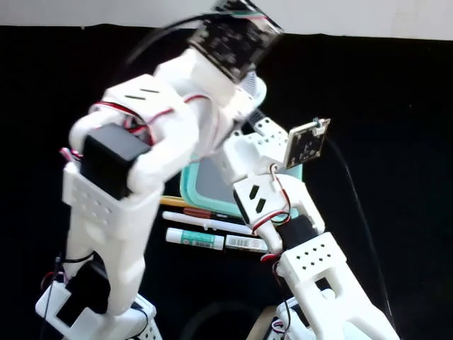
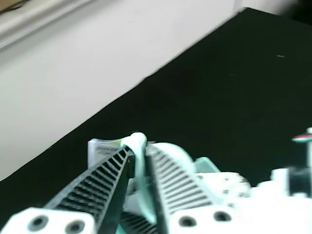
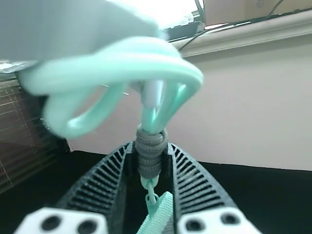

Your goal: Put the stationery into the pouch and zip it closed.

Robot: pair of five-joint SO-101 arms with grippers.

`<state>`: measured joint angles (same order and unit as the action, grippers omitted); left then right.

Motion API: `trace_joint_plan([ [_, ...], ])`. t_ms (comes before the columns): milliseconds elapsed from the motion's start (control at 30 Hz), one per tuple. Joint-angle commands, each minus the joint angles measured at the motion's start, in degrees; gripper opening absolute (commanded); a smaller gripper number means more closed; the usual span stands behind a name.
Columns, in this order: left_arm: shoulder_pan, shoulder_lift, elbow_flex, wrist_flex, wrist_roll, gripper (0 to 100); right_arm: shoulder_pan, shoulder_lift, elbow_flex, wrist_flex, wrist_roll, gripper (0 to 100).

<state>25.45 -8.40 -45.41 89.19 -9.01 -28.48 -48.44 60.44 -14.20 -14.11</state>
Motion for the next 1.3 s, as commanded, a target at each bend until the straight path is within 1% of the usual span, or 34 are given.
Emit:
trace_joint_plan([
  [0, -4.6, -0.9, -2.5, -0.2, 1.1, 18, 1.4, -0.7, -2.3, -0.5, 0.4, 0.6],
  [67, -6.7, -0.8, -4.7, -0.2, 0.7, 18, 1.4, -0.7, -2.5, -0.5, 0.4, 0.6],
  [133, -10.9, -0.5, -8.1, -0.3, -0.9, 18, 1.4, -0.7, -2.9, -0.5, 0.4, 0.6],
  [233, -17.4, -0.3, -13.0, -0.1, -0.9, 18, 1.4, -0.7, -2.9, -0.5, 0.4, 0.6],
  [333, -21.0, -0.7, -13.8, 0.4, -0.8, 18, 1.4, -0.9, -3.0, -0.6, -0.5, 0.6],
  [400, -21.4, -0.7, -13.1, 2.3, -0.8, 18, 1.4, -0.8, -4.4, -0.4, -3.3, 0.6],
  [500, -21.4, -0.7, -12.1, 5.8, -0.8, 18, 2.0, -0.7, -7.1, -0.3, -4.9, 0.6],
  [567, -21.4, -0.8, -11.4, 7.6, -0.8, 18, 2.8, -0.7, -9.7, 2.0, -7.6, 0.6],
  [733, -21.4, -0.8, -8.4, 8.5, -0.7, 18, 4.2, -0.7, -20.6, 21.4, -17.2, 0.6],
  [800, -21.4, -0.7, -7.3, 8.6, -0.7, 18, 4.3, -0.7, -24.1, 26.9, -19.6, 0.6],
  [900, -21.4, -0.8, -5.3, 8.7, -0.7, 18, 4.3, -0.7, -26.9, 30.9, -20.7, 0.6],
  [1033, -21.8, -0.8, -2.2, 8.7, -0.7, 18, 4.2, -0.3, -26.9, 31.2, -21.2, 0.6],
  [1200, -26.6, -0.3, 2.9, 8.4, -0.7, 18, 4.0, 4.6, -29.2, 31.4, -21.2, 0.6],
  [1267, -28.4, -0.3, 5.6, 8.4, -0.7, 18, 3.9, 6.5, -32.5, 34.1, -21.2, 0.6],
])
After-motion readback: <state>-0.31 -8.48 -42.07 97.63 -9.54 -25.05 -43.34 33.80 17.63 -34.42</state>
